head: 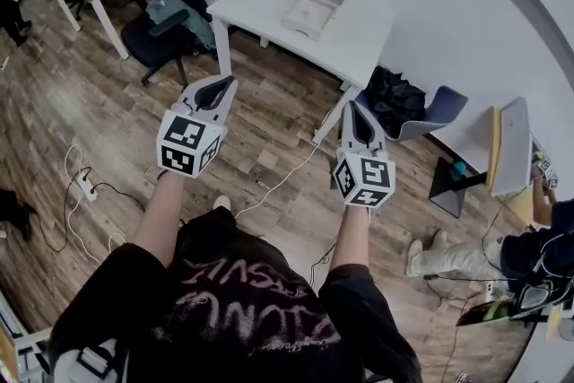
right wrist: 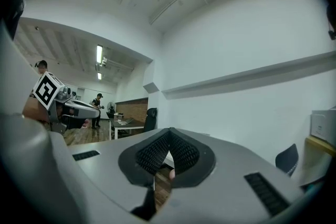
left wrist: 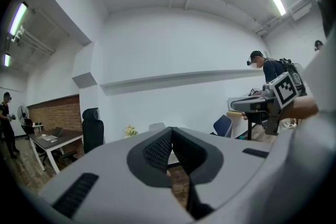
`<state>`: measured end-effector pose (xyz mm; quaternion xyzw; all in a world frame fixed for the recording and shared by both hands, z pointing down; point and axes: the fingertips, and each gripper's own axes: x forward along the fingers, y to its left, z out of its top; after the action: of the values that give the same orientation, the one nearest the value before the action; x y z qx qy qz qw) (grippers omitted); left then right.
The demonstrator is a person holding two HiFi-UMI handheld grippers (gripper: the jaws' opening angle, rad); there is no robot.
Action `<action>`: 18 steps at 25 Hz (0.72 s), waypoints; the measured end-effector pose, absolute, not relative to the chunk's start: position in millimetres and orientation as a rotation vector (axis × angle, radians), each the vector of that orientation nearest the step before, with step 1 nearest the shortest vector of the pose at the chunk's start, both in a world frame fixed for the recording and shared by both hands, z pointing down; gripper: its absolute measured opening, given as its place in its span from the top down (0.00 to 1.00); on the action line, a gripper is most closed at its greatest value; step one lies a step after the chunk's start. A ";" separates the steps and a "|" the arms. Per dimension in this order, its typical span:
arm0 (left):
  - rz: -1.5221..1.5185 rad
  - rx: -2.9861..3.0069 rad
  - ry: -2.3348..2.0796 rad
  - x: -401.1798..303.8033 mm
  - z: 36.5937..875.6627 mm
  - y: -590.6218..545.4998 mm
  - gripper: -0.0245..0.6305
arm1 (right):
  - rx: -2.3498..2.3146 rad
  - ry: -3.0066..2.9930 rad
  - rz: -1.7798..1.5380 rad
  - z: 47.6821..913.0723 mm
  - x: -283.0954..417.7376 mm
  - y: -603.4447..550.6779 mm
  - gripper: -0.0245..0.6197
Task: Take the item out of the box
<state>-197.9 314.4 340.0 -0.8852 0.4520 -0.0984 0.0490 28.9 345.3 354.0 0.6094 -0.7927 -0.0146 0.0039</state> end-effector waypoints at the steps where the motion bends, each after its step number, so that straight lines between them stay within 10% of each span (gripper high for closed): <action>1: -0.302 -2.697 1.377 -196.2 341.3 312.4 0.96 | 1.908 -2.483 -0.045 355.7 30.1 343.3 0.95; 18: -0.274 -2.769 1.316 -172.3 358.5 176.1 0.96 | 1.962 -2.415 -0.034 370.9 49.4 221.5 0.95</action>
<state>-172.3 176.1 358.5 -0.8991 0.4275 -0.0891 0.0319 49.4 221.5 370.9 0.6304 -0.7760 -0.0110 0.0147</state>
